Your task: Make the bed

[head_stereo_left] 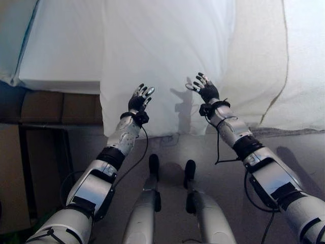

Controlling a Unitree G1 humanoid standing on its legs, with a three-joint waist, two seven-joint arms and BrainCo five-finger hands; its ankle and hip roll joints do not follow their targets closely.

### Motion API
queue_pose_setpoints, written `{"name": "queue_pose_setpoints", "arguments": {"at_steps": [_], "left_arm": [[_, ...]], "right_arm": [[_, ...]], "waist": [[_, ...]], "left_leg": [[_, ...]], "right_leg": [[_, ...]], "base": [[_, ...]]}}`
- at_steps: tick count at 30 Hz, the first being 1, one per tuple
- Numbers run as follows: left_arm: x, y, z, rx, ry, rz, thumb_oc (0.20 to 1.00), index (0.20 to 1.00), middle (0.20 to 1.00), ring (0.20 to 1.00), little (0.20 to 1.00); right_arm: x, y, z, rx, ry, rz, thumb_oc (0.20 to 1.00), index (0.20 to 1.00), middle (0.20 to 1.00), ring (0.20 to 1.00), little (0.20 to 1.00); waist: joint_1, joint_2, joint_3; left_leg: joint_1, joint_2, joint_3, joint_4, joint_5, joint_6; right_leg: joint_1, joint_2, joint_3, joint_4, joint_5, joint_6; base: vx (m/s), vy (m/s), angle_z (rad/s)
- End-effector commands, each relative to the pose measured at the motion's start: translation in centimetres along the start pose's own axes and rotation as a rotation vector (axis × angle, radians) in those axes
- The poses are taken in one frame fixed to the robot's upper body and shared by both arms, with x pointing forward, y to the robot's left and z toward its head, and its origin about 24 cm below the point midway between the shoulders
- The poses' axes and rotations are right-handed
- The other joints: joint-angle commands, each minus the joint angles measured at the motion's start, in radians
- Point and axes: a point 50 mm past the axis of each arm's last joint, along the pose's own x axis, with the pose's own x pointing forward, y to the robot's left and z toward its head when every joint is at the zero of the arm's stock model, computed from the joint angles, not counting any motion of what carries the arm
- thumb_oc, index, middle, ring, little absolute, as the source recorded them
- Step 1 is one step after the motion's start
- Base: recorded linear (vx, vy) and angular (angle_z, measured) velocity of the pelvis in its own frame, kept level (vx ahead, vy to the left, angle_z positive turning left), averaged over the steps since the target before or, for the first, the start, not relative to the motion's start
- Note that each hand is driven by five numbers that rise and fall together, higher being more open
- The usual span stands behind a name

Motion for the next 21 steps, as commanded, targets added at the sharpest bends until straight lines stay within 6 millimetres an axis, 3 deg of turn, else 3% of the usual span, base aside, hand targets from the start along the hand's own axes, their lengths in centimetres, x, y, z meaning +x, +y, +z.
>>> {"name": "queue_pose_setpoints", "arguments": {"at_steps": [1, 5, 17, 21], "left_arm": [[1.5, -2.0, 3.2, 0.097, -0.102, 0.008, 1.0, 1.0, 1.0, 1.0, 1.0], [1.9, -2.9, 3.6, 0.18, -0.126, 0.055, 1.0, 1.0, 1.0, 1.0, 1.0], [2.7, -1.5, 4.1, 0.3, -0.081, 0.169, 1.0, 1.0, 1.0, 1.0, 1.0], [2.8, -1.1, 4.3, 0.369, -0.072, 0.187, 1.0, 1.0, 1.0, 1.0, 1.0]], "right_arm": [[1.2, 0.9, 4.4, -0.09, -0.132, -0.007, 1.0, 1.0, 1.0, 1.0, 1.0], [1.8, 0.2, 4.9, -0.244, -0.137, -0.108, 1.0, 1.0, 1.0, 1.0, 1.0], [2.6, -0.5, 4.5, -0.223, -0.057, -0.21, 1.0, 1.0, 1.0, 1.0, 1.0], [2.5, -1.2, 3.4, -0.251, -0.015, -0.236, 1.0, 1.0, 1.0, 1.0, 1.0]], "waist": [[0.01, -0.028, -0.001], [0.01, -0.036, 0.016], [0.009, -0.044, 0.058], [0.006, -0.042, 0.058]], "left_leg": [[-0.012, -0.048, 0.026, 0.012, -0.038, -0.054], [-0.078, -0.043, 0.007, 0.02, -0.051, -0.067], [-0.231, -0.041, -0.026, 0.016, -0.022, -0.081], [-0.292, -0.047, -0.041, 0.038, -0.026, -0.08]], "right_leg": [[-0.045, -0.03, 0.013, -0.026, 0.046, 0.105], [-0.088, -0.019, 0.009, -0.057, 0.055, 0.116], [-0.226, -0.021, -0.004, -0.066, 0.079, 0.121], [-0.275, -0.024, -0.004, -0.065, 0.084, 0.119]], "base": [[-0.01, -0.082, 0.16], [0.04, -0.082, 0.08], [0.01, -0.019, 0.06], [0.01, -0.005, 0.07]]}}
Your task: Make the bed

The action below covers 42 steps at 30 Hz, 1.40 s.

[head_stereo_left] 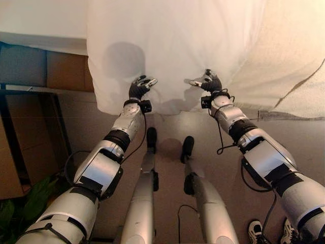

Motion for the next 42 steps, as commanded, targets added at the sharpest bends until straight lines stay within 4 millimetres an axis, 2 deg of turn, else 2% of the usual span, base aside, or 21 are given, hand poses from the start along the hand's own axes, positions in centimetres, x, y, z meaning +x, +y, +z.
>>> {"name": "queue_pose_setpoints", "arguments": {"at_steps": [1, 7, 12, 13, 15, 16, 19, 23, 25, 27, 28, 29, 30, 31, 32, 33, 34, 37, 38, 41, 42], "left_arm": [[0.8, 0.6, 2.5, 0.055, -0.055, 0.043, 1.0, 1.0, 1.0, 1.0, 1.0], [0.6, 1.8, 0.7, 0.064, -0.005, 0.083, 1.0, 1.0, 1.0, 1.0, 1.0], [-0.4, 3.7, -2.8, 0.055, 0.087, 0.144, 1.0, 1.0, 1.0, 1.0, 1.0], [-0.4, 3.7, -2.8, 0.055, 0.085, 0.144, 1.0, 1.0, 1.0, 1.0, 1.0], [-1.2, 5.6, -5.1, 0.041, 0.145, 0.2, 1.0, 1.0, 1.0, 1.0, 1.0], [-1.2, 5.6, -5.1, 0.041, 0.146, 0.2, 1.0, 1.0, 1.0, 1.0, 1.0], [-2.7, 8.0, -7.8, 0.031, 0.214, 0.272, 1.0, 1.0, 1.0, 1.0, 1.0], [-3.8, 9.6, -9.6, 0.01, 0.258, 0.329, 1.0, 1.0, 1.0, 1.0, 1.0], [-5.3, 11.2, -11.7, -0.023, 0.311, 0.399, 1.0, 1.0, 1.0, 1.0, 1.0], [-5.9, 11.6, -12.4, -0.03, 0.336, 0.42, 1.0, 1.0, 1.0, 1.0, 1.0], [-7.3, 12.3, -14.2, -0.042, 0.385, 0.46, 1.0, 1.0, 1.0, 1.0, 1.0], [-7.3, 12.3, -14.3, -0.041, 0.389, 0.461, 1.0, 1.0, 1.0, 1.0, 1.0], [-8.8, 12.6, -16.2, -0.041, 0.453, 0.485, 1.0, 1.0, 1.0, 1.0, 1.0], [-8.8, 12.6, -16.1, -0.041, 0.45, 0.484, 1.0, 1.0, 1.0, 1.0, 1.0], [-10.4, 12.9, -17.9, -0.009, 0.516, 0.489, 1.0, 1.0, 1.0, 1.0, 1.0], [-10.4, 12.9, -18.0, -0.008, 0.518, 0.489, 1.0, 1.0, 1.0, 1.0, 1.0], [-12.2, 12.8, -19.9, 0.043, 0.597, 0.464, 1.0, 1.0, 1.0, 1.0, 1.0], [-14.1, 12.7, -21.7, 0.099, 0.666, 0.433, 1.0, 1.0, 1.0, 1.0, 1.0], [-15.5, 11.8, -23.1, 0.26, 0.722, 0.31, 1.0, 1.0, 1.0, 1.0, 1.0], [-16.8, 11.3, -24.1, 0.356, 0.745, 0.216, 1.0, 1.0, 1.0, 1.0, 1.0], [-17.7, 11.0, -24.7, 0.406, 0.749, 0.154, 1.0, 1.0, 1.0, 1.0, 1.0]], "right_arm": [[0.4, -0.2, 2.3, 0.009, -0.067, -0.02, 1.0, 1.0, 1.0, 1.0, 1.0], [0.1, -0.9, -0.6, 0.03, 0.024, -0.046, 1.0, 1.0, 1.0, 1.0, 1.0], [-0.9, -1.6, -5.3, 0.044, 0.153, -0.084, 1.0, 1.0, 1.0, 1.0, 1.0], [-0.9, -1.6, -5.2, 0.045, 0.151, -0.085, 1.0, 1.0, 1.0, 1.0, 1.0], [-1.9, -2.6, -8.2, 0.047, 0.224, -0.112, 1.0, 1.0, 1.0, 1.0, 1.0], [-1.9, -2.6, -8.2, 0.047, 0.225, -0.112, 1.0, 1.0, 1.0, 1.0, 1.0], [-3.2, -5.4, -11.5, 0.067, 0.312, -0.205, 1.0, 1.0, 1.0, 1.0, 1.0], [-4.6, -7.5, -13.9, 0.108, 0.372, -0.282, 1.0, 1.0, 1.0, 1.0, 1.0], [-6.4, -9.5, -16.4, 0.157, 0.434, -0.372, 1.0, 1.0, 1.0, 1.0, 1.0], [-7.1, -10.0, -17.3, 0.173, 0.459, -0.401, 1.0, 1.0, 1.0, 1.0, 1.0], [-8.6, -10.8, -19.2, 0.197, 0.511, -0.449, 1.0, 1.0, 1.0, 1.0, 1.0], [-8.7, -10.7, -19.3, 0.195, 0.515, -0.449, 1.0, 1.0, 1.0, 1.0, 1.0], [-10.3, -10.9, -21.1, 0.203, 0.571, -0.471, 1.0, 1.0, 1.0, 1.0, 1.0], [-10.3, -10.9, -21.1, 0.205, 0.568, -0.471, 1.0, 1.0, 1.0, 1.0, 1.0], [-11.8, -10.7, -22.6, 0.19, 0.619, -0.463, 1.0, 1.0, 1.0, 1.0, 1.0], [-11.9, -10.7, -22.7, 0.189, 0.621, -0.463, 1.0, 1.0, 1.0, 1.0, 1.0], [-13.2, -10.3, -23.9, 0.157, 0.663, -0.431, 1.0, 1.0, 1.0, 1.0, 1.0], [-14.7, -10.1, -25.2, 0.104, 0.702, -0.387, 1.0, 1.0, 1.0, 1.0, 1.0], [-16.4, -9.4, -26.5, -0.022, 0.736, -0.29, 1.0, 1.0, 1.0, 1.0, 1.0], [-18.0, -9.5, -27.6, -0.117, 0.773, -0.221, 1.0, 1.0, 1.0, 1.0, 1.0], [-19.4, -9.3, -28.5, -0.212, 0.805, -0.138, 1.0, 1.0, 1.0, 1.0, 1.0]], "waist": [[0.004, -0.04, 0.052], [0.004, -0.036, 0.052], [0.0, -0.027, 0.052], [-0.002, -0.028, 0.052], [-0.002, -0.026, 0.052], [-0.002, -0.026, 0.052], [-0.002, -0.02, 0.052], [-0.003, -0.014, 0.052], [-0.006, -0.013, 0.052], [-0.007, -0.012, 0.052], [-0.009, -0.013, 0.052], [-0.008, -0.011, 0.052], [-0.009, -0.014, 0.052], [-0.011, -0.016, 0.052], [-0.011, -0.019, 0.052], [-0.01, -0.019, 0.052], [-0.01, -0.021, 0.052], [-0.01, -0.021, 0.052], [-0.017, -0.021, 0.052], [-0.023, -0.02, 0.052], [-0.021, -0.019, 0.052]], "left_leg": [[0.028, -0.061, 0.037, 0.03, -0.074, -0.061], [0.004, -0.069, 0.029, 0.046, -0.082, -0.058], [0.013, -0.078, 0.03, 0.044, -0.084, -0.055], [-0.006, -0.082, 0.038, 0.046, -0.06, -0.05], [0.003, -0.084, 0.041, 0.042, -0.059, -0.05], [0.004, -0.084, 0.041, 0.042, -0.059, -0.05], [0.011, -0.088, 0.047, 0.038, -0.06, -0.05], [0.017, -0.09, 0.051, 0.032, -0.056, -0.051], [0.021, -0.09, 0.052, 0.028, -0.053, -0.051], [0.028, -0.091, 0.053, 0.028, -0.054, -0.05], [0.036, -0.093, 0.053, 0.039, -0.063, -0.047], [0.057, -0.09, 0.044, 0.037, -0.085, -0.053], [0.067, -0.093, 0.047, 0.067, -0.103, -0.046], [0.046, -0.097, 0.055, 0.072, -0.081, -0.039], [0.08, -0.095, 0.053, 0.114, -0.131, -0.034], [0.082, -0.095, 0.053, 0.117, -0.133, -0.034], [0.112, -0.095, 0.059, 0.155, -0.157, -0.018], [0.169, -0.096, 0.067, 0.173, -0.175, -0.004], [0.235, -0.103, 0.07, 0.19, -0.188, 0.006], [0.303, -0.11, 0.076, 0.191, -0.177, 0.018], [0.399, -0.114, 0.073, 0.177, -0.185, 0.022]], "right_leg": [[0.035, -0.041, 0.033, -0.125, 0.091, 0.131], [0.015, -0.044, 0.036, -0.121, 0.094, 0.13], [0.015, -0.047, 0.042, -0.118, 0.093, 0.127], [-0.002, -0.052, 0.033, -0.118, 0.112, 0.119], [0.003, -0.055, 0.035, -0.118, 0.113, 0.119], [0.004, -0.055, 0.035, -0.119, 0.113, 0.119], [0.008, -0.06, 0.037, -0.12, 0.117, 0.122], [0.009, -0.063, 0.036, -0.119, 0.118, 0.124], [0.009, -0.066, 0.033, -0.113, 0.115, 0.125], [0.015, -0.067, 0.032, -0.11, 0.113, 0.125], [0.023, -0.071, 0.031, -0.098, 0.107, 0.124], [0.041, -0.067, 0.041, -0.097, 0.088, 0.132], [0.053, -0.071, 0.043, -0.075, 0.078, 0.13], [0.034, -0.077, 0.033, -0.074, 0.097, 0.123], [0.066, -0.079, 0.044, -0.036, 0.059, 0.125], [0.067, -0.08, 0.045, -0.033, 0.057, 0.125], [0.086, -0.085, 0.051, 0.026, 0.025, 0.118], [0.123, -0.094, 0.063, 0.078, -0.005, 0.113], [0.183, -0.098, 0.073, 0.117, -0.034, 0.107], [0.256, -0.102, 0.069, 0.119, -0.026, 0.099], [0.354, -0.098, 0.067, 0.109, -0.035, 0.1]], "base": [[0.01, 0.009, 0.07], [-0.01, 0.013, 0.06], [-0.04, 0.031, 0.07], [-0.03, 0.049, 0.06], [-0.06, 0.044, 0.04], [0.0, 0.0, 0.0], [-0.03, 0.023, -0.01], [-0.02, 0.025, 0.01], [-0.04, 0.021, 0.02], [-0.04, 0.015, 0.02], [0.0, 0.0, 0.0], [0.0, 0.021, 0.03], [-0.04, 0.022, 0.05], [-0.06, 0.061, 0.09], [-0.03, 0.041, 0.11], [0.01, 0.084, 0.11], [-0.02, 0.056, 0.06], [0.0, 0.09, -0.11], [0.0, 0.036, -0.17], [-0.02, 0.042, -0.08], [0.02, 0.014, 0.07]]}}
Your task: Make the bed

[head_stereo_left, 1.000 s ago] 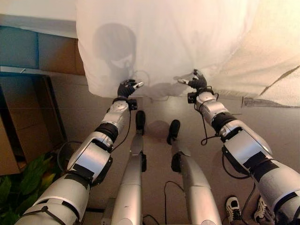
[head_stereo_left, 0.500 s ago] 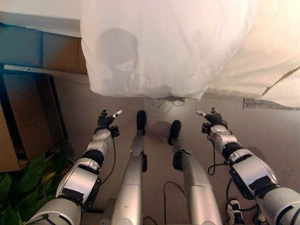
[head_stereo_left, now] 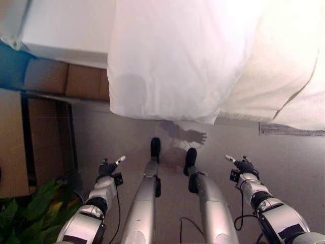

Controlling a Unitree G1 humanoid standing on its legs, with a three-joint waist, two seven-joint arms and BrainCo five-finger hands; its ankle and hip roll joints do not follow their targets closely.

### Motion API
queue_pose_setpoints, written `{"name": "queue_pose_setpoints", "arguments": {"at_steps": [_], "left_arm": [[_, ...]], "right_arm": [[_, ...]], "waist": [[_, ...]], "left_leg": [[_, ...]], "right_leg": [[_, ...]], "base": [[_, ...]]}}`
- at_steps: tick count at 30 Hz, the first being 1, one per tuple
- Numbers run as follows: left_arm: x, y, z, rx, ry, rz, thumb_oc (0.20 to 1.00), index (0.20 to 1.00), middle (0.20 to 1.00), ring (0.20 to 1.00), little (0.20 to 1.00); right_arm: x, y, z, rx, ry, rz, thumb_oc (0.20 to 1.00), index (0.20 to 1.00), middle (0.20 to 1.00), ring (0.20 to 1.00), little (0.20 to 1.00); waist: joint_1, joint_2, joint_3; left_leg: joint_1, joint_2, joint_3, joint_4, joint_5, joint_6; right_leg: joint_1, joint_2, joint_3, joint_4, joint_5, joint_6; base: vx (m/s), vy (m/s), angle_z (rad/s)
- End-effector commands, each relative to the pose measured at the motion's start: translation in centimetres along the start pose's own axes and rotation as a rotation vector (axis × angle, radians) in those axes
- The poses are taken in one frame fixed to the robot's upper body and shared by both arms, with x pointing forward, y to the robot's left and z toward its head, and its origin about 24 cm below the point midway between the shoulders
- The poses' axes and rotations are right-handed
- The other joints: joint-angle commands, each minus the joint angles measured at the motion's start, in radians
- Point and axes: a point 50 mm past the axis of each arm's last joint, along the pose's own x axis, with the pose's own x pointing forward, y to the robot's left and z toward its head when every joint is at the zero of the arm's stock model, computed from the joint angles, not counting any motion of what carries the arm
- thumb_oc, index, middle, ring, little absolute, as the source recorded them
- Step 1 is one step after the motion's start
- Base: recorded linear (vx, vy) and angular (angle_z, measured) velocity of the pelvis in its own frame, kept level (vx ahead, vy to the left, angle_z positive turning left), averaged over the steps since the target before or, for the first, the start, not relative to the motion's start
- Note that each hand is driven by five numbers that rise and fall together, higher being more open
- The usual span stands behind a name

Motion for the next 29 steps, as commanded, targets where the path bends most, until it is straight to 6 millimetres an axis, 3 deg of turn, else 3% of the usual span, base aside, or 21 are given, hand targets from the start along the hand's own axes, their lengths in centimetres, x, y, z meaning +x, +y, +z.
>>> {"name": "queue_pose_setpoints", "arguments": {"at_steps": [1, 2, 4, 5, 6, 7, 8, 9, 10, 11, 12, 16, 29], "left_arm": [[-0.7, -1.2, -1.5, 0.211, -0.028, -0.075, 1.0, 1.0, 1.0, 1.0, 1.0], [-0.7, -1.2, -1.5, 0.211, -0.028, -0.075, 1.0, 1.0, 1.0, 1.0, 1.0], [-1.0, -1.0, -2.8, 0.345, -0.036, -0.105, 1.0, 1.0, 1.0, 1.0, 1.0], [-1.4, -0.7, -4.2, 0.4, -0.013, -0.117, 1.0, 1.0, 1.0, 1.0, 1.0], [-1.4, -0.7, -4.2, 0.4, -0.013, -0.117, 1.0, 1.0, 1.0, 1.0, 1.0], [-1.7, -0.5, -5.5, 0.429, 0.034, -0.137, 1.0, 1.0, 1.0, 1.0, 1.0], [-1.7, -0.5, -5.5, 0.429, 0.034, -0.137, 1.0, 1.0, 1.0, 1.0, 1.0], [-2.0, -0.5, -6.4, 0.511, 0.047, -0.173, 1.0, 1.0, 1.0, 1.0, 1.0], [-2.0, -0.5, -6.4, 0.512, 0.047, -0.173, 1.0, 1.0, 1.0, 1.0, 1.0], [-2.3, -0.2, -7.6, 0.555, 0.088, -0.196, 1.0, 1.0, 1.0, 1.0, 1.0], [-2.3, -0.2, -7.7, 0.555, 0.089, -0.197, 1.0, 1.0, 1.0, 1.0, 1.0], [-3.2, 0.8, -10.4, 0.493, 0.205, -0.186, 1.0, 1.0, 1.0, 1.0, 1.0], [-4.4, 1.9, -13.2, 0.514, 0.324, -0.214, 1.0, 1.0, 1.0, 1.0, 1.0]], "right_arm": [[-0.4, -0.9, -2.2, -0.313, -0.009, 0.05, 1.0, 1.0, 1.0, 1.0, 1.0], [-0.4, -0.9, -2.2, -0.313, -0.009, 0.05, 1.0, 1.0, 1.0, 1.0, 1.0], [-1.0, -1.2, -4.3, -0.567, 0.001, 0.102, 1.0, 1.0, 1.0, 1.0, 1.0], [-1.6, -1.5, -6.4, -0.7, 0.037, 0.151, 1.0, 1.0, 1.0, 1.0, 1.0], [-1.6, -1.5, -6.4, -0.7, 0.037, 0.151, 1.0, 1.0, 1.0, 1.0, 1.0], [-2.3, -2.2, -8.7, -0.665, 0.14, 0.159, 1.0, 1.0, 1.0, 1.0, 1.0], [-2.3, -2.2, -8.7, -0.665, 0.14, 0.159, 1.0, 1.0, 1.0, 1.0, 1.0], [-2.9, -2.6, -10.4, -0.653, 0.213, 0.174, 1.0, 1.0, 1.0, 1.0, 1.0], [-2.9, -2.6, -10.4, -0.653, 0.213, 0.174, 1.0, 1.0, 1.0, 1.0, 1.0], [-3.3, -2.8, -11.4, -0.709, 0.247, 0.2, 1.0, 1.0, 1.0, 1.0, 1.0], [-3.3, -2.8, -11.4, -0.709, 0.247, 0.2, 1.0, 1.0, 1.0, 1.0, 1.0], [-4.1, -2.7, -12.8, -0.71, 0.299, 0.237, 1.0, 1.0, 1.0, 1.0, 1.0], [-4.8, -2.7, -14.1, -0.684, 0.366, 0.271, 1.0, 1.0, 1.0, 1.0, 1.0]], "waist": [[-0.015, -0.009, 0.018], [-0.015, -0.009, 0.019], [-0.014, -0.011, -0.046], [-0.017, -0.016, -0.102], [-0.018, -0.016, -0.104], [-0.021, -0.018, -0.162], [-0.021, -0.018, -0.162], [-0.027, -0.02, -0.21], [-0.026, -0.02, -0.21], [-0.026, -0.023, -0.255], [-0.025, -0.023, -0.254], [-0.015, -0.033, -0.347], [-0.024, -0.035, -0.443]], "left_leg": [[0.096, -0.057, 0.039, 0.113, -0.139, 0.001], [0.096, -0.057, 0.039, 0.113, -0.139, 0.001], [0.149, -0.053, 0.035, 0.074, -0.135, -0.003], [0.211, -0.051, 0.031, 0.019, -0.127, -0.008], [0.209, -0.051, 0.03, 0.018, -0.126, -0.008], [0.258, -0.045, 0.034, -0.027, -0.119, -0.012], [0.258, -0.045, 0.034, -0.027, -0.119, -0.012], [0.304, -0.041, 0.043, -0.058, -0.119, -0.015], [0.306, -0.041, 0.044, -0.059, -0.119, -0.015], [0.347, -0.037, 0.058, -0.074, -0.128, -0.016], [0.348, -0.037, 0.058, -0.075, -0.128, -0.016], [0.429, -0.031, 0.09, -0.101, -0.148, -0.017], [0.492, -0.022, 0.087, -0.13, -0.156, -0.021]], "right_leg": [[0.154, -0.01, 0.002, -0.169, 0.127, 0.081], [0.154, -0.01, 0.002, -0.169, 0.127, 0.081], [0.211, -0.005, -0.006, -0.202, 0.123, 0.086], [0.27, 0.004, -0.013, -0.243, 0.125, 0.092], [0.269, 0.004, -0.014, -0.245, 0.126, 0.092], [0.31, 0.016, -0.016, -0.283, 0.131, 0.099], [0.31, 0.016, -0.016, -0.283, 0.131, 0.099], [0.349, 0.029, -0.011, -0.319, 0.137, 0.103], [0.35, 0.029, -0.01, -0.32, 0.138, 0.103], [0.385, 0.039, 0.0, -0.357, 0.149, 0.107], [0.386, 0.039, 0.0, -0.359, 0.15, 0.107], [0.463, 0.055, 0.026, -0.423, 0.164, 0.113], [0.529, 0.073, 0.037, -0.442, 0.15, 0.103]], "base": [[0.07, -0.01, 0.05], [0.08, -0.024, 0.04], [0.16, -0.055, 0.04], [0.15, -0.064, 0.07], [0.18, -0.072, 0.07], [0.09, -0.021, 0.01], [0.15, -0.035, -0.06], [0.06, -0.013, -0.08], [0.13, -0.024, -0.1], [0.07, -0.011, -0.09], [0.11, -0.014, -0.26], [0.1, -0.029, -0.29], [0.03, -0.014, -0.02]]}}
